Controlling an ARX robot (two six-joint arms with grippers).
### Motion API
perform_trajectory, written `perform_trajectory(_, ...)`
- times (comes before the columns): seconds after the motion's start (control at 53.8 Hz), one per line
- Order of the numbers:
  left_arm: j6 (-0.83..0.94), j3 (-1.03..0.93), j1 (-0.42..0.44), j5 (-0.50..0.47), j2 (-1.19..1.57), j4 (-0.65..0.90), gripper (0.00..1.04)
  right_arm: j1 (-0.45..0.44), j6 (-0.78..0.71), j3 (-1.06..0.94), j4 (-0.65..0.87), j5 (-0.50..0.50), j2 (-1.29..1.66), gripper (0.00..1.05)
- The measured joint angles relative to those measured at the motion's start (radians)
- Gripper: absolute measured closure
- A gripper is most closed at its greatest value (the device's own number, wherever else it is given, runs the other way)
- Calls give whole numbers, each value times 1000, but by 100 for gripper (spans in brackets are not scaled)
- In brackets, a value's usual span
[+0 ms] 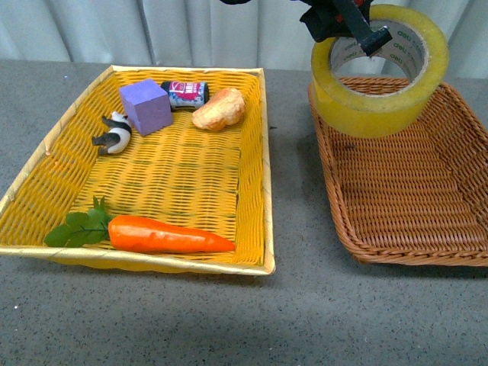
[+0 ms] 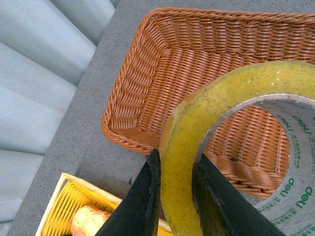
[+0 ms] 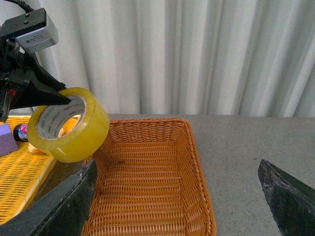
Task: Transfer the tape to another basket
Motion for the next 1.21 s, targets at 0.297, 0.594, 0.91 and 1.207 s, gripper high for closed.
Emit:
perform_trajectory(0.297, 7, 0, 4, -2, 2, 0, 89, -45, -358, 238, 30, -188, 530, 9)
perform_trajectory(0.594, 7, 0, 3, -1, 2, 0, 89, -13, -324, 560, 116, -235, 1077, 9)
perform_trajectory(0.91, 7, 0, 3, -2, 2, 0, 89, 88, -202, 814, 8, -186, 1373, 9)
perform_trajectory(1.207, 7, 0, 3, -2, 2, 0, 89, 156, -178, 927, -34, -124, 1518, 9)
